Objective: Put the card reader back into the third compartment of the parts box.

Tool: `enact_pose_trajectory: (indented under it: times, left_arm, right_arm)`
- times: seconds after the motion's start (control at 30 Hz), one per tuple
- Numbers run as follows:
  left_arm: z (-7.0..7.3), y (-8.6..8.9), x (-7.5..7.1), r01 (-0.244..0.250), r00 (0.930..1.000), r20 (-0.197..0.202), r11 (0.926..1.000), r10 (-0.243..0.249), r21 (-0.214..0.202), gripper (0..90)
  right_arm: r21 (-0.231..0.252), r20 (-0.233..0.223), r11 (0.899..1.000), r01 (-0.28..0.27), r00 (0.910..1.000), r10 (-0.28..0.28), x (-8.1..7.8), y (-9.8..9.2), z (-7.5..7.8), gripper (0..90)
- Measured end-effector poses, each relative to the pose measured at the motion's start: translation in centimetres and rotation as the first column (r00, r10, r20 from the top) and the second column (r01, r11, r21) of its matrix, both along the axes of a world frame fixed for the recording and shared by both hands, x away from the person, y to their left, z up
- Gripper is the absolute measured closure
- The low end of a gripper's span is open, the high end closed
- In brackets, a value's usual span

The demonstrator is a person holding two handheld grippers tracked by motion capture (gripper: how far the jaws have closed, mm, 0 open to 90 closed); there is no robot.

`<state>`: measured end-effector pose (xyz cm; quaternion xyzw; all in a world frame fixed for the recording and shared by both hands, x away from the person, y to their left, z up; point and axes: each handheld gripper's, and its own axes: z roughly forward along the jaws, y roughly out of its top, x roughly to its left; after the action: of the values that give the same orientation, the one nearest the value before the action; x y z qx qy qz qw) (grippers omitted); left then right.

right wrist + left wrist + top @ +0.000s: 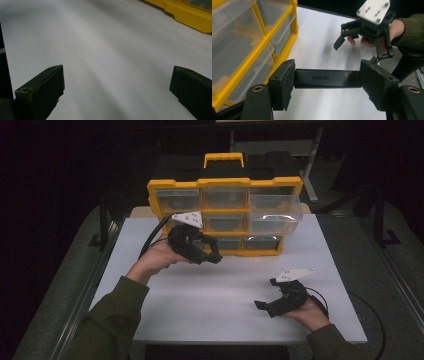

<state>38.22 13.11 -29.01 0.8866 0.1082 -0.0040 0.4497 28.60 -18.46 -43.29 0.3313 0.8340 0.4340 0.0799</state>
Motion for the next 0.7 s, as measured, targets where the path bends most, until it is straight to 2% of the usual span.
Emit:
enact_pose_trajectory:
  times: [0.3, 0.7]
  left_arm:
    - [2.5, -0.6, 0.4, 0.026, 0.9995, 0.019, 0.9996, -0.026, -0.010, 30.3]
    - [5.6, -1.2, 1.6, 0.041, 0.9989, 0.024, 0.9988, -0.041, -0.028, 30.3]
  right_arm:
    - [0.000, -0.001, 1.000, 0.001, 1.0000, -0.001, 0.0, 0.0, 0.0, 0.0]
    - [0.000, -0.002, 1.000, -0.001, 1.0000, 0.001, 0.0, 0.0, 0.0, 0.0]
